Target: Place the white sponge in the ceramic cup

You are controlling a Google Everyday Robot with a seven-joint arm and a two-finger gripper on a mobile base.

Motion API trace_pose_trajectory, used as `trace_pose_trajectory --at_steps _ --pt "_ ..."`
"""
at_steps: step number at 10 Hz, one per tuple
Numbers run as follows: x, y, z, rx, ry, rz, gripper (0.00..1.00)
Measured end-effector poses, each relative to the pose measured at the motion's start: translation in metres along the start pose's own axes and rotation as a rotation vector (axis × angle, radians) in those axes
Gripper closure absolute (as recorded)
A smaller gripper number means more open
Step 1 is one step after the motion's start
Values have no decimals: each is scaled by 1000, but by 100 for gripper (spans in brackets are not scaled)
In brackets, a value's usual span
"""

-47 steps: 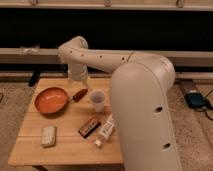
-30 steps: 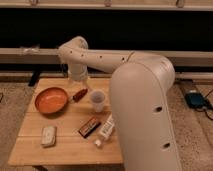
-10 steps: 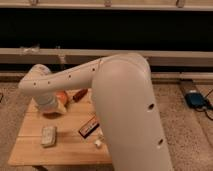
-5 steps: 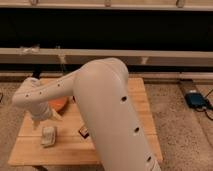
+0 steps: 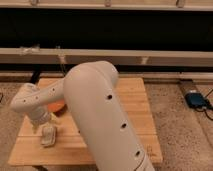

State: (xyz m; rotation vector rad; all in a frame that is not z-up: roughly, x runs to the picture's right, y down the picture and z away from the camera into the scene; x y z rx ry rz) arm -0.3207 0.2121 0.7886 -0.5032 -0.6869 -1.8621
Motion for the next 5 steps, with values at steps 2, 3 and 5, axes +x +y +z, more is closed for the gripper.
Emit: trace_pose_trajectory --at_steps 2,3,5 --pt "-1 -3 7 -2 -17 6 20" --pt "-1 -4 9 -2 -24 9 20" --pt "2 -1 17 -7 -46 30 32"
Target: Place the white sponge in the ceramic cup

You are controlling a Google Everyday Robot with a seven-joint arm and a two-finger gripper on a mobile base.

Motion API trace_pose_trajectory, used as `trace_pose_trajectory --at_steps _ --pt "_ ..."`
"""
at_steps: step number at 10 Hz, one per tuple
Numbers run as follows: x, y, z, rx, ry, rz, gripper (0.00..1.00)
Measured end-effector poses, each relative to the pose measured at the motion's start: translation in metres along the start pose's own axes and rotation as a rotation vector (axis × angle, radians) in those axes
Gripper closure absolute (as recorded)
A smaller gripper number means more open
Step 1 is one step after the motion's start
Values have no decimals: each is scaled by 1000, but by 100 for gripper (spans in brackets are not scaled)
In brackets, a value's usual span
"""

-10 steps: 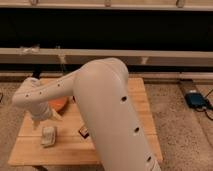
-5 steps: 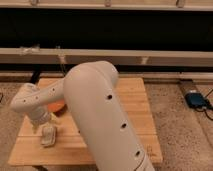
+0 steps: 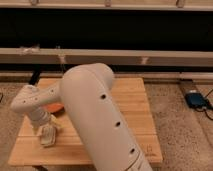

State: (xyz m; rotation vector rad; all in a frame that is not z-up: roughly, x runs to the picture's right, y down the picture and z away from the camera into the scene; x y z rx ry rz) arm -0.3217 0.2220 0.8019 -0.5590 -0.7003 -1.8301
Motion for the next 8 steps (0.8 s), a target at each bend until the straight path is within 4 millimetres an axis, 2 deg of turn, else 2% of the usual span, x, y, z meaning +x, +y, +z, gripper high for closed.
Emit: trace_pose_trajectory --at_steps 2,6,7,8 --pt "3 -1 4 1 -21 2 50" --pt "6 1 8 -4 -67 16 92" --pt "7 1 6 0 -70 24 98" --pt "10 6 -2 7 -62 38 100"
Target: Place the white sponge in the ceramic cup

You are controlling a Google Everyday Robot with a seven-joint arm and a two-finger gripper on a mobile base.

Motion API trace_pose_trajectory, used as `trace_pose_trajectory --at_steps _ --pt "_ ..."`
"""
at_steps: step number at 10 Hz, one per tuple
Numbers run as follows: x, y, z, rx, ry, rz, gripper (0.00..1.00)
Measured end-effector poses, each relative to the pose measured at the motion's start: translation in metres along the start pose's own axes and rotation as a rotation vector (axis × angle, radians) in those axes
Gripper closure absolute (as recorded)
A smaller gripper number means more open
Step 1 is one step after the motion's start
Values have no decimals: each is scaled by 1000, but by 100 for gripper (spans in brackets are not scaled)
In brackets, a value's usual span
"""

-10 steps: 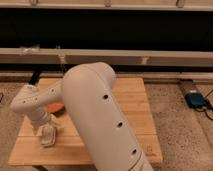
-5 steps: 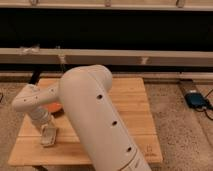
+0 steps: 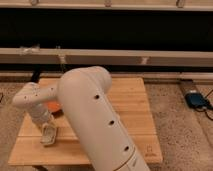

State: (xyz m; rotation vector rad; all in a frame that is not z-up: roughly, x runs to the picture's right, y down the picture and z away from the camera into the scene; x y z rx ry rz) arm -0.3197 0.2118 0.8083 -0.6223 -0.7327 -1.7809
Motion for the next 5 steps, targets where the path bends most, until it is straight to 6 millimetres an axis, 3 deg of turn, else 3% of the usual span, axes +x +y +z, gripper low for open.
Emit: trace_pose_trajectory --at_steps 3,5 --pt "0 13 -50 64 34 57 100" --pt "2 32 -97 107 82 106 100"
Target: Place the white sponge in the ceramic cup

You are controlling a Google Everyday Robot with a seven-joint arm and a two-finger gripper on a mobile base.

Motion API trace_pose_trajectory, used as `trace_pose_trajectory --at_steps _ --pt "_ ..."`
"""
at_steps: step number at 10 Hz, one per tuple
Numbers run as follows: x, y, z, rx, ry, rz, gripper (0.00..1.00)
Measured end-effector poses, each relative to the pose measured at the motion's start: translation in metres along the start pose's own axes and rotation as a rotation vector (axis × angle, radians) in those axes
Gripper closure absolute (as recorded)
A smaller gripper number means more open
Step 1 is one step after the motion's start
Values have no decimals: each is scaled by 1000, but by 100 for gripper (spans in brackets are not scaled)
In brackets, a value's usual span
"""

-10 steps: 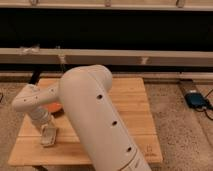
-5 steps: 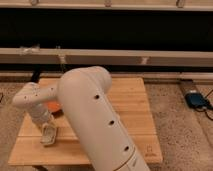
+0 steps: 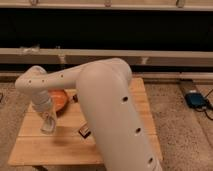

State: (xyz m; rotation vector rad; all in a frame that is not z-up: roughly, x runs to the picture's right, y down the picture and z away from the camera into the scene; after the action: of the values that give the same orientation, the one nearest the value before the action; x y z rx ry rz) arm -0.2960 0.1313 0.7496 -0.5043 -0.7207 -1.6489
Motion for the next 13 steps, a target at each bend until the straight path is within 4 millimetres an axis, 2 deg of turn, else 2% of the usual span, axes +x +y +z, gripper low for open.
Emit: trace_pose_trajectory --at_steps 2,4,9,11,13 --pt "22 32 -53 37 84 76 100" --pt "52 71 -88 44 174 162 100" --pt "119 169 -146 -34 404 411 100" --pt "126 219 -164 -101 494 538 100" --pt "118 257 -168 -158 543 635 100"
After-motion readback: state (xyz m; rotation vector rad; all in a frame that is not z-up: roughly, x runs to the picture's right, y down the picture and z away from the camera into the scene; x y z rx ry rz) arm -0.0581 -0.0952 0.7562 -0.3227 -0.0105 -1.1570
